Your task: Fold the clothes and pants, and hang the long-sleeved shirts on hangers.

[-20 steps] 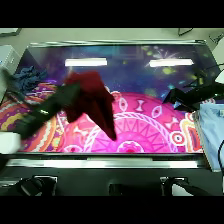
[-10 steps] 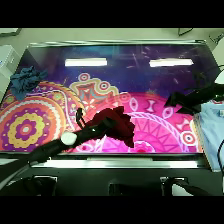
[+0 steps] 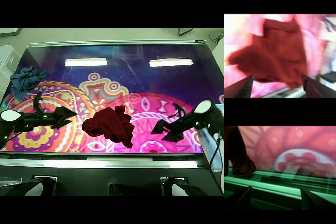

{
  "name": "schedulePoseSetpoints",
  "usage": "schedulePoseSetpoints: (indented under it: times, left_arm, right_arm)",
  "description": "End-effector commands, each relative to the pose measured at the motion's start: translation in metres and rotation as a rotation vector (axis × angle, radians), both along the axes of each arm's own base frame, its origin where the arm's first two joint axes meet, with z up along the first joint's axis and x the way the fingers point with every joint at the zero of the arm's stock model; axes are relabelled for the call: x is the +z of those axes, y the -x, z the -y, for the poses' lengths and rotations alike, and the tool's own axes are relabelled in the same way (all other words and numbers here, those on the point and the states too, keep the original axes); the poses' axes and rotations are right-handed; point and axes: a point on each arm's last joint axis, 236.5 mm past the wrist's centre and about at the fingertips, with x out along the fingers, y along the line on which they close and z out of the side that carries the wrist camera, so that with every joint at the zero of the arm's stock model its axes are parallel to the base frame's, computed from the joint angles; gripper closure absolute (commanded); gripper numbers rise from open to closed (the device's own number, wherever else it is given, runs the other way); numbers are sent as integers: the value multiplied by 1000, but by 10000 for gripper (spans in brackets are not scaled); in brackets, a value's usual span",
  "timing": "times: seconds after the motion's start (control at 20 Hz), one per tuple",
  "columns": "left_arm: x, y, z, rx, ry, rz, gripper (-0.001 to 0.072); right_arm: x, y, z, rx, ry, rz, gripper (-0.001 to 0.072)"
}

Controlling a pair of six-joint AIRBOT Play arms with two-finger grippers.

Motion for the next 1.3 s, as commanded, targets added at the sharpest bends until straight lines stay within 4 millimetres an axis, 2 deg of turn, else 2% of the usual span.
schedulePoseSetpoints:
  times: [0.0, 0.2, 0.3, 0.5, 0.6, 0.7, 0.75, 0.8, 0.85, 0.95, 1.1, 1.25]
  left_arm:
    - [-40, 2, -41, 58, -96, -74, -7]
    - [-90, -7, -6, 36, -82, -155, -7]
    - [-105, -13, 14, 42, -55, -169, -7]
    - [-113, -23, 49, 39, 23, -141, -5]
    - [-115, -19, 62, 25, 46, -154, 19]
    - [-115, -11, 74, -11, 49, -160, 289]
    - [-114, -8, 77, -22, 52, -162, 512]
    - [-113, -7, 78, -27, 55, -164, 653]
    - [-112, -8, 77, -29, 57, -159, 680]
    - [-107, -10, 74, -26, 61, -144, 681]
    - [-98, -12, 71, -30, 69, -124, 680]
    - [-87, -12, 71, -59, 73, -81, 680]
  right_arm:
    - [-29, 21, -18, -50, -64, -33, 12]
    - [-27, 21, -24, -63, -92, -37, 12]
    - [-24, 27, -26, -50, -102, -60, 12]
    - [-21, 34, -27, -34, -114, -86, 12]
    - [-22, 33, -27, -37, -112, -81, 12]
    - [-22, 33, -27, -38, -111, -80, 12]
    - [-22, 33, -27, -38, -111, -79, 12]
    - [-23, 32, -27, -39, -110, -78, 12]
    - [-23, 32, -27, -38, -110, -77, 13]
    - [-29, 37, -38, 8, -94, -71, 13]
    - [-48, 47, -79, 104, -69, -18, 14]
    - [-57, 37, -115, 83, -67, 71, 16]
